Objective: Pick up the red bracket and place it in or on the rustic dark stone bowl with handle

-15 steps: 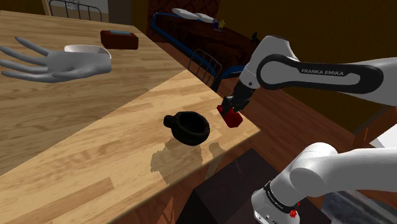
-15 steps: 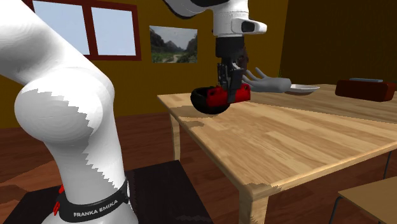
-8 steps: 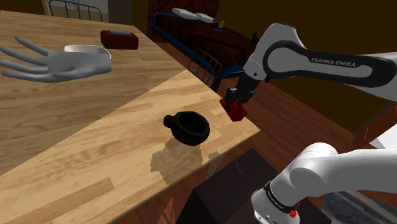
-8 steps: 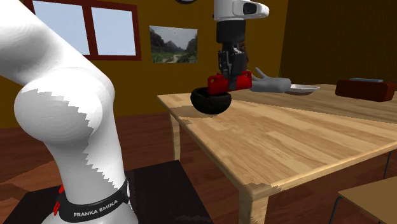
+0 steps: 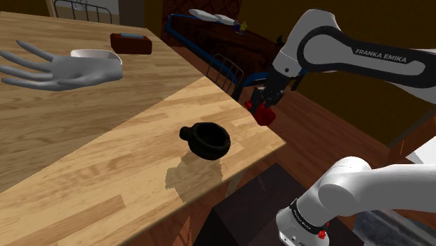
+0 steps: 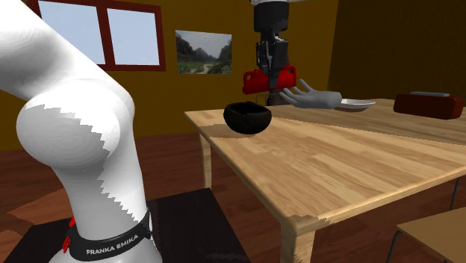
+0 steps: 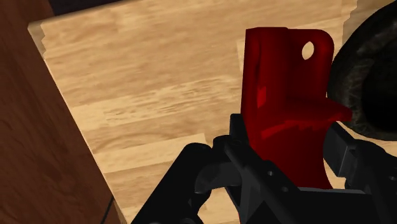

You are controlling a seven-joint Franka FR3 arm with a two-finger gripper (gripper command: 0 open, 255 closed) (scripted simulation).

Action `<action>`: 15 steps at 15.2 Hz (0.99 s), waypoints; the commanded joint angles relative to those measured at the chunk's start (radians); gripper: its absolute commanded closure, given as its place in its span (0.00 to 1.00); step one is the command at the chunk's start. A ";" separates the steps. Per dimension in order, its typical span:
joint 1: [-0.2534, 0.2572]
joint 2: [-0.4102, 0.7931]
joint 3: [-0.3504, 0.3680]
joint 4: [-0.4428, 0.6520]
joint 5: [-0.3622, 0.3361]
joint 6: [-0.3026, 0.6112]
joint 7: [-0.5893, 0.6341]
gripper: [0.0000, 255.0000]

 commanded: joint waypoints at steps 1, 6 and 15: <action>0.009 0.015 0.020 0.018 0.010 -0.001 0.023 1.00; 0.046 0.103 0.125 0.079 0.054 0.041 0.139 1.00; 0.082 0.308 0.299 0.235 0.067 0.118 0.342 1.00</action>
